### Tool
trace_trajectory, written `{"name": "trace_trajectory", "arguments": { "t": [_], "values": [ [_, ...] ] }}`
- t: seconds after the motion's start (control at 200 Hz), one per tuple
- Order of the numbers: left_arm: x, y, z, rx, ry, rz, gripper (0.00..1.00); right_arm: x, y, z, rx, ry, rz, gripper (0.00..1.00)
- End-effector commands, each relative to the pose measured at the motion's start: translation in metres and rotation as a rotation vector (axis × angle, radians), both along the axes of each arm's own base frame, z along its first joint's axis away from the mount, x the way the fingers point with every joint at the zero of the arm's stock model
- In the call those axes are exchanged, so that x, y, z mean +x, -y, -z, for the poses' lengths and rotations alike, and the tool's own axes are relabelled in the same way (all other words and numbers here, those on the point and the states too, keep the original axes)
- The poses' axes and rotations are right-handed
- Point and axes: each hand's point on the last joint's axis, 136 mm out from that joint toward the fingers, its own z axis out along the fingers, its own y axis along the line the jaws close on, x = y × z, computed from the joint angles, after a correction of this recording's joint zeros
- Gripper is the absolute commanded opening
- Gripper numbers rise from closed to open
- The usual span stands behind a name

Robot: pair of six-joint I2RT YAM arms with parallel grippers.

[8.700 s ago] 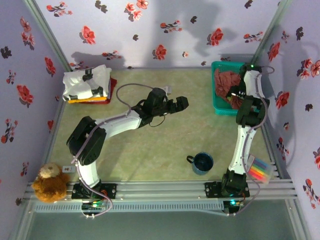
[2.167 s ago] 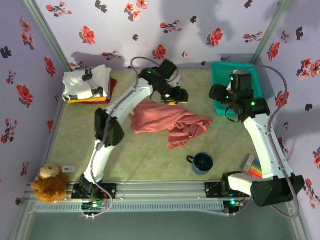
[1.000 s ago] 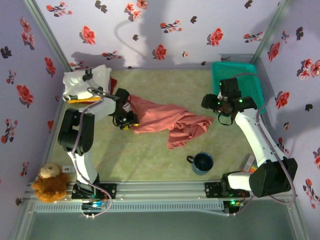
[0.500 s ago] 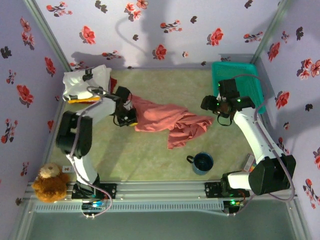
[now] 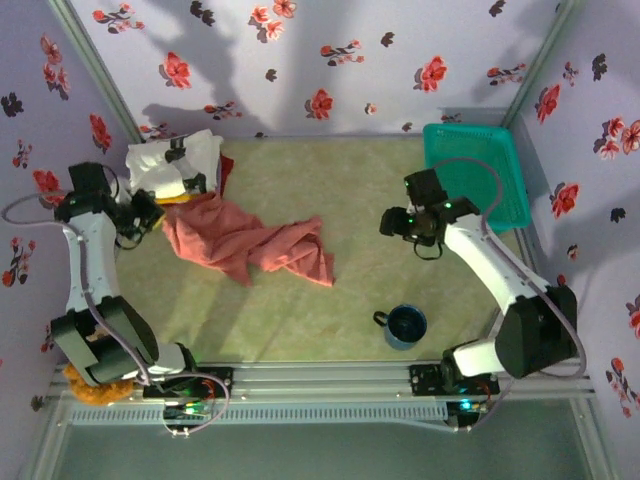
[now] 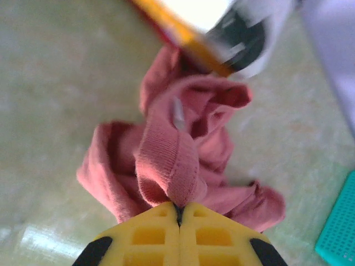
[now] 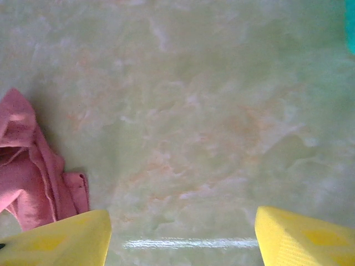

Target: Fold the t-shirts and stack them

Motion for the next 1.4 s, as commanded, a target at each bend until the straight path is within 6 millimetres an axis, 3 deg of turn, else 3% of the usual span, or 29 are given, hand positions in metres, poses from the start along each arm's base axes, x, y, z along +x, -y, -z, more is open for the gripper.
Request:
{"name": "trace_trajectory", "arguments": {
  "t": [0.0, 0.12, 0.295, 0.4, 0.595, 0.775, 0.87, 0.92, 0.965, 1.035, 1.115, 1.21, 1.28, 1.395],
  "values": [
    [-0.012, 0.015, 0.029, -0.109, -0.057, 0.052, 0.0, 0.018, -0.036, 0.004, 0.079, -0.006, -0.059, 0.67],
    [-0.016, 0.015, 0.038, -0.112, -0.067, 0.051, 0.0, 0.036, -0.086, 0.018, 0.175, -0.061, -0.149, 0.66],
    [-0.018, 0.014, 0.035, -0.105, -0.066, 0.062, 0.0, 0.076, -0.163, 0.034, 0.326, -0.112, -0.253, 0.65],
    [-0.02, 0.014, 0.03, -0.106, -0.06, 0.058, 0.0, 0.093, -0.193, 0.043, 0.377, -0.146, -0.262, 0.64],
    [-0.018, 0.014, 0.023, -0.103, -0.044, 0.061, 0.0, 0.087, -0.202, 0.072, 0.318, -0.254, -0.257, 0.59],
    [-0.017, 0.015, 0.02, -0.108, -0.037, 0.059, 0.0, 0.077, -0.203, 0.086, 0.315, -0.305, -0.25, 0.5],
    [-0.016, 0.015, 0.016, -0.111, -0.028, 0.056, 0.0, 0.077, -0.205, 0.085, 0.319, -0.318, -0.252, 0.3],
    [-0.013, 0.014, 0.011, -0.108, -0.015, 0.054, 0.0, 0.078, -0.204, 0.081, 0.312, -0.314, -0.261, 0.12],
    [-0.017, 0.015, 0.006, -0.11, -0.031, 0.053, 0.0, 0.081, -0.197, 0.073, 0.283, -0.296, -0.263, 0.0],
    [-0.014, 0.01, -0.011, -0.083, -0.016, 0.047, 0.0, 0.09, -0.18, 0.053, 0.238, -0.242, -0.256, 0.0],
    [0.004, 0.008, -0.043, -0.088, 0.065, 0.037, 0.0, 0.108, -0.151, 0.016, 0.221, -0.163, -0.226, 0.0],
    [0.032, 0.007, -0.093, -0.121, 0.181, 0.052, 0.0, 0.134, -0.109, -0.041, 0.207, -0.054, -0.193, 0.0],
    [0.048, 0.001, -0.134, -0.105, 0.259, 0.069, 0.0, 0.146, -0.08, -0.098, 0.191, 0.057, -0.178, 0.0],
    [0.064, -0.016, -0.193, -0.086, 0.396, 0.033, 0.0, 0.137, -0.039, -0.173, 0.133, 0.211, -0.154, 0.0]
  ]
}}
